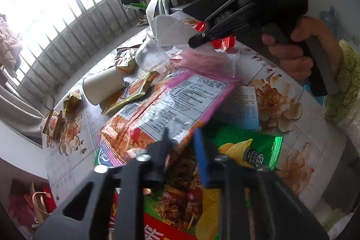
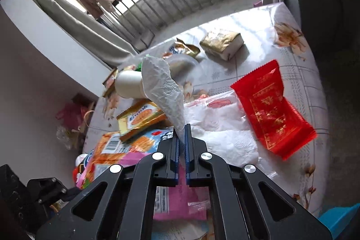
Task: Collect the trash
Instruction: 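Grasp the white tissue with the right tool while the left tool grasps the pink snack bag, then carry the tissue and pink bag with both tools over the blue basket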
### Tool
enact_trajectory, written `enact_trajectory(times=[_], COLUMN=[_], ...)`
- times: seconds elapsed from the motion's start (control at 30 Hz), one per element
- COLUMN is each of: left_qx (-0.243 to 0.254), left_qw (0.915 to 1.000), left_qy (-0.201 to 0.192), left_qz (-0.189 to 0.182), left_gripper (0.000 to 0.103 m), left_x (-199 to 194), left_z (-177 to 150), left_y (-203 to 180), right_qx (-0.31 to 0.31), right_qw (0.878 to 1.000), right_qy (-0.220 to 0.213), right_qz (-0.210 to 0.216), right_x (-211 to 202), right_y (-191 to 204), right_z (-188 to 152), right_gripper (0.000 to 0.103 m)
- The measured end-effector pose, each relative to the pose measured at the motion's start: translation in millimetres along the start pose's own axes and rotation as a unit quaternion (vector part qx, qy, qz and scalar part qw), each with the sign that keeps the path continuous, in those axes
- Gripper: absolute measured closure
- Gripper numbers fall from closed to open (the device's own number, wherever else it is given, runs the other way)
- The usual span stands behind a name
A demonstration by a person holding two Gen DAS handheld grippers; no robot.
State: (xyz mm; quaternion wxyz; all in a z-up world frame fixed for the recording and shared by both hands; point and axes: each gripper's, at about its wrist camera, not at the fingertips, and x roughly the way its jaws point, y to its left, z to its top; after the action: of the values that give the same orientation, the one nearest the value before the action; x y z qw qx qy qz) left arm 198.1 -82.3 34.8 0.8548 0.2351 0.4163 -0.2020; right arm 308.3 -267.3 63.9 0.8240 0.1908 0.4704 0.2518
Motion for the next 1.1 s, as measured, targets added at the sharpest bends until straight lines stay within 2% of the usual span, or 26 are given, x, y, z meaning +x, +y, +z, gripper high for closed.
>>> enact_trajectory(times=[0.13, 0.33, 0.43, 0.47, 0.5, 0.53, 0.57, 0.6, 0.7, 0.8, 0.87, 0.93, 1.0, 1.1], left_qx=[0.011, 0.011, 0.039, 0.049, 0.061, 0.072, 0.086, 0.099, 0.141, 0.146, 0.145, 0.152, 0.162, 0.194], left_qw=[0.9998, 0.9983, 0.9967, 0.9965, 0.9962, 0.9955, 0.9941, 0.9926, 0.9867, 0.9855, 0.9855, 0.9842, 0.982, 0.9735], left_qy=[-0.016, -0.052, -0.069, -0.064, -0.056, -0.051, -0.047, -0.043, -0.012, 0.013, 0.02, 0.023, 0.027, 0.006], left_qz=[0.009, 0.022, 0.019, 0.021, 0.027, 0.035, 0.046, 0.055, 0.079, 0.085, 0.086, 0.089, 0.093, 0.121], left_gripper=[0.103, 0.103, 0.1, 0.096, 0.078, 0.052, 0.043, 0.038, 0.038, 0.038, 0.041, 0.068, 0.085, 0.092], left_x=[-5.7, -21.0, -26.7, -25.2, -22.6, -19.6, -15.0, -10.8, 7.6, 22.0, 27.2, 30.0, 30.4, 24.7], left_z=[0.1, 2.3, 4.3, 5.0, 6.1, 6.7, 7.6, 7.6, 9.4, 12.6, 14.3, 14.0, 10.8, 4.4], left_y=[-1.5, 4.7, -0.8, -4.0, -8.2, -11.9, -16.6, -20.4, -30.4, -30.5, -29.6, -31.0, -35.0, -44.3], right_qx=[0.004, 0.013, 0.012, 0.012, 0.012, 0.012, 0.012, 0.013, 0.014, 0.02, 0.025, 0.028, 0.031, 0.033], right_qw=[1.0, 0.999, 0.998, 0.998, 0.998, 0.998, 0.998, 0.998, 0.999, 0.999, 0.999, 0.999, 0.999, 0.998], right_qy=[-0.018, -0.042, -0.05, -0.05, -0.05, -0.05, -0.049, -0.048, -0.044, -0.039, -0.037, -0.036, -0.035, -0.034], right_qz=[0.008, 0.03, 0.032, 0.03, 0.029, 0.028, 0.028, 0.026, 0.025, 0.024, 0.021, 0.023, 0.026, 0.029], right_x=[-12.3, -31.5, -38.2, -39.7, -41.0, -41.2, -41.3, -41.2, -39.1, -36.9, -35.7, -34.7, -33.8, -34.7], right_y=[1.5, 4.1, 6.7, 7.3, 7.6, 7.9, 8.0, 8.4, 6.6, 4.4, 3.7, 1.4, 0.7, 1.3], right_z=[3.7, 5.9, 7.1, 7.6, 7.5, 6.7, 6.4, 5.2, 2.7, -0.3, -2.4, -3.2, -5.2, -6.5], right_gripper=[0.1, 0.1, 0.1, 0.1, 0.1, 0.1, 0.1, 0.1, 0.1, 0.1, 0.1, 0.1, 0.1, 0.1])
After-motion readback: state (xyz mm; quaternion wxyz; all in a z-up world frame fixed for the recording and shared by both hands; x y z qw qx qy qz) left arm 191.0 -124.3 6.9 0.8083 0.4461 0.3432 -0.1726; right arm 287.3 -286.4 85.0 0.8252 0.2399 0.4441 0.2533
